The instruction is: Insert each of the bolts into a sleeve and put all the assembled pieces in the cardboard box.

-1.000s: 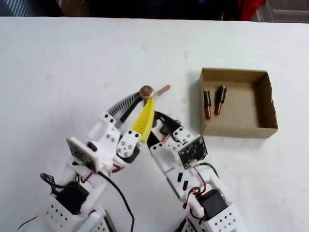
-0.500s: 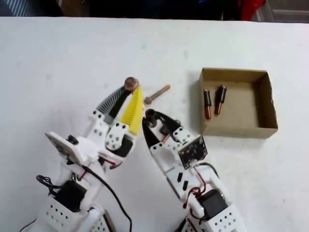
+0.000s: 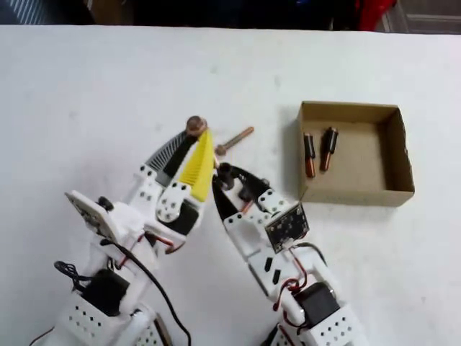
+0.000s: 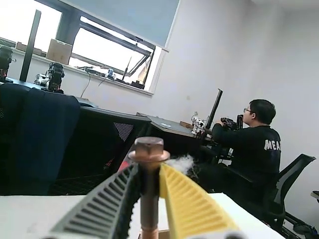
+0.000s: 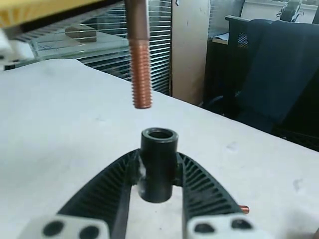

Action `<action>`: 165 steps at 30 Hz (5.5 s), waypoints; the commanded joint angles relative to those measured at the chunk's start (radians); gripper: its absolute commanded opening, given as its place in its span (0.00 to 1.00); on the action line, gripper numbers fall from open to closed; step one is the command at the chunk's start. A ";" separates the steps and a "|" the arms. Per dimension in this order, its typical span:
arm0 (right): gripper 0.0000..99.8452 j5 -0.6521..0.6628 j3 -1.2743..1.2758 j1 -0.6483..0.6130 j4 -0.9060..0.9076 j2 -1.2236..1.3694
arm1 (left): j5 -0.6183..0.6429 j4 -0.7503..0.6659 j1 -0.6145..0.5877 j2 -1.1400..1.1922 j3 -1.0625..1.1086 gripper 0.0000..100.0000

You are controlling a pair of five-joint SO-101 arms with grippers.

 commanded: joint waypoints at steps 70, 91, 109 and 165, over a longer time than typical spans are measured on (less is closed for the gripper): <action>0.02 0.115 0.009 -0.036 -0.030 -0.012 | 0.006 -0.064 0.042 -0.027 0.060 0.02; 0.02 0.115 0.009 -0.019 -0.031 -0.012 | 0.012 -0.064 -0.018 -0.027 0.086 0.02; 0.02 0.115 0.011 -0.015 -0.031 -0.012 | 0.011 -0.063 0.033 -0.027 0.130 0.02; 0.02 0.115 0.014 0.016 -0.030 -0.012 | 0.006 0.115 0.031 -0.027 0.184 0.17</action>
